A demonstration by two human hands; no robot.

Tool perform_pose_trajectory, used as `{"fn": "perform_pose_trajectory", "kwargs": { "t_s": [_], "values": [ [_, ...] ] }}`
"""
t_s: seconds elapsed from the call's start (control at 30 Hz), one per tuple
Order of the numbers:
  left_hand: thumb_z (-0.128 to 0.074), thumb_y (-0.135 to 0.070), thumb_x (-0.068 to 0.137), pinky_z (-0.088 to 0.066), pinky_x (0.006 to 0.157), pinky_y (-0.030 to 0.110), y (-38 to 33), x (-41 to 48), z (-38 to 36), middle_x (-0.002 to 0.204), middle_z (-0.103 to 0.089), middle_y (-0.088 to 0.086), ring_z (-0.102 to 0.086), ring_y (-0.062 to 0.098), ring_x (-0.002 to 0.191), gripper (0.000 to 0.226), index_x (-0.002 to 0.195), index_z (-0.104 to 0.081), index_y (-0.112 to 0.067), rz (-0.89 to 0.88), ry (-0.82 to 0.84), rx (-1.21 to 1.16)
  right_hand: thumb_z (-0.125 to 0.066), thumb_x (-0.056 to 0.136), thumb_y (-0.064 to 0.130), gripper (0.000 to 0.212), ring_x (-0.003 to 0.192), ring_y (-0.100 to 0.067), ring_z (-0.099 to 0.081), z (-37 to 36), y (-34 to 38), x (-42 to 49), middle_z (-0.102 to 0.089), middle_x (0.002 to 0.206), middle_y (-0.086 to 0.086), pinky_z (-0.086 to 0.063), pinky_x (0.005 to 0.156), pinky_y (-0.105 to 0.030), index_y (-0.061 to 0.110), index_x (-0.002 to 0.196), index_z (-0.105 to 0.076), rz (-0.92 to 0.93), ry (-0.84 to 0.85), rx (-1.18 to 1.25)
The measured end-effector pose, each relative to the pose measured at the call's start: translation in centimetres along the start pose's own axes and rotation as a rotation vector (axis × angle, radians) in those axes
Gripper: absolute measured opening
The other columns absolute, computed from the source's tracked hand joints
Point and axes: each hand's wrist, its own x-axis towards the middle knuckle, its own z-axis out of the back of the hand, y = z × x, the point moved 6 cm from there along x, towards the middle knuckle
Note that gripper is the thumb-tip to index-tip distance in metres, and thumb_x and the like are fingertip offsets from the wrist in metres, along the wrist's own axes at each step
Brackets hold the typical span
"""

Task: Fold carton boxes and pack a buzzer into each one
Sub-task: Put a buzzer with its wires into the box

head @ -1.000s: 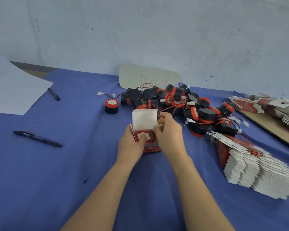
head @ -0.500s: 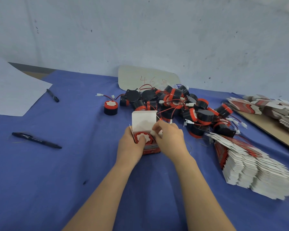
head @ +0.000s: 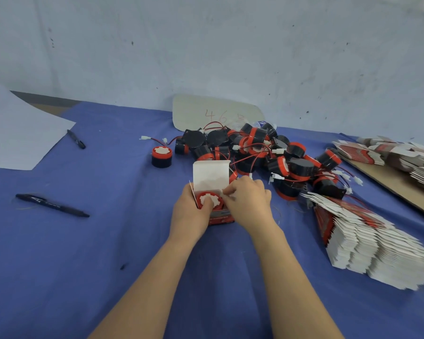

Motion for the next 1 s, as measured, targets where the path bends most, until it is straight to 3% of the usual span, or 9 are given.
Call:
{"fn": "perform_pose_trajectory", "kwargs": {
  "t_s": [0.17,0.3,0.37,0.53,0.6,0.67,0.77,0.9,1.0],
  "values": [
    [-0.053,-0.018,0.094,-0.044,0.057,0.003,0.2,0.1,-0.1,0.106,-0.054,-0.009,-0.052,0.001,0.080,0.020,0.112,-0.046,-0.024,0.010,0.003,0.020,-0.047,0.097,0.033,0.028,0.120,-0.030,-0.031,-0.7,-0.3,0.1,-0.036,0.135,-0.003,-0.029,0.097,-0.039,0.021,0.113,-0.067,-0.043,0.133,-0.106],
    [-0.061,-0.021,0.088,-0.047,0.084,0.029,-0.1,-0.2,0.5,0.122,-0.043,0.003,-0.049,0.017,0.109,0.044,0.129,-0.047,-0.016,-0.002,-0.107,0.165,-0.052,0.095,0.035,0.022,0.128,-0.033,-0.025,-0.8,-1.0,-0.1,-0.027,0.142,-0.005,-0.029,0.107,-0.045,0.029,0.109,-0.067,-0.137,0.227,0.075],
    [-0.066,-0.019,0.084,-0.041,0.079,0.027,-0.9,-0.8,0.9,0.119,-0.038,0.000,-0.046,0.018,0.107,0.055,0.133,-0.040,-0.015,-0.093,-0.203,0.196,-0.056,0.092,0.028,0.021,0.123,-0.034,-0.031,-0.9,-1.1,-0.1,-0.028,0.138,-0.008,-0.035,0.103,-0.044,0.029,0.112,-0.063,-0.202,0.232,0.167],
    [-0.064,-0.037,0.088,-0.040,0.070,0.025,-1.8,-1.2,0.3,0.095,-0.049,-0.008,-0.043,0.015,0.089,0.026,0.097,-0.052,-0.016,-0.263,-0.144,0.214,-0.051,0.089,0.007,0.044,0.106,-0.028,-0.046,-0.4,0.4,0.0,-0.044,0.126,-0.008,-0.038,0.075,-0.033,0.023,0.129,-0.043,-0.062,0.034,0.243],
    [-0.049,-0.044,0.094,-0.039,0.075,0.024,-1.5,-0.9,0.2,0.089,-0.055,-0.012,-0.043,0.015,0.088,0.030,0.086,-0.061,-0.018,-0.235,-0.087,0.192,-0.054,0.092,0.014,0.044,0.096,-0.023,-0.052,0.0,0.4,-0.2,-0.054,0.114,-0.002,-0.037,0.069,-0.031,0.019,0.133,-0.041,0.000,-0.003,0.339],
    [-0.044,-0.024,0.099,-0.040,0.077,0.025,-1.1,-0.6,0.2,0.093,-0.059,-0.008,-0.049,0.018,0.093,0.026,0.083,-0.064,-0.018,-0.194,-0.055,0.135,-0.057,0.093,0.026,0.028,0.086,-0.018,-0.052,0.2,0.0,-0.5,-0.060,0.099,0.001,-0.038,0.064,-0.028,0.015,0.119,-0.055,0.078,0.024,0.312],
    [-0.050,-0.003,0.092,-0.041,0.073,0.018,-1.0,-0.5,0.4,0.113,-0.053,0.000,-0.053,0.017,0.090,0.017,0.103,-0.058,-0.014,-0.196,-0.071,0.160,-0.056,0.094,0.023,0.021,0.096,-0.012,-0.058,-0.1,-0.9,-0.8,-0.066,0.109,0.003,-0.043,0.073,-0.020,0.014,0.106,-0.071,0.133,0.067,0.362],
    [-0.057,-0.003,0.089,-0.040,0.064,0.016,-0.9,-0.8,1.0,0.128,-0.032,-0.001,-0.052,0.010,0.072,0.045,0.129,-0.039,-0.014,-0.133,-0.150,0.090,-0.058,0.093,0.019,0.015,0.090,-0.009,-0.055,-0.9,-2.0,-0.7,-0.057,0.102,0.011,-0.042,0.072,-0.016,0.023,0.098,-0.071,0.039,0.087,0.532],
    [-0.054,-0.002,0.091,-0.043,0.063,0.018,-0.6,-0.2,0.9,0.134,-0.040,-0.002,-0.054,0.014,0.075,0.062,0.144,-0.026,-0.020,-0.093,-0.083,0.033,-0.057,0.092,0.015,0.011,0.083,-0.009,-0.056,-1.8,-2.3,-0.8,-0.059,0.094,0.011,-0.045,0.066,-0.016,0.026,0.091,-0.059,-0.074,0.142,0.728]
  ]
}}
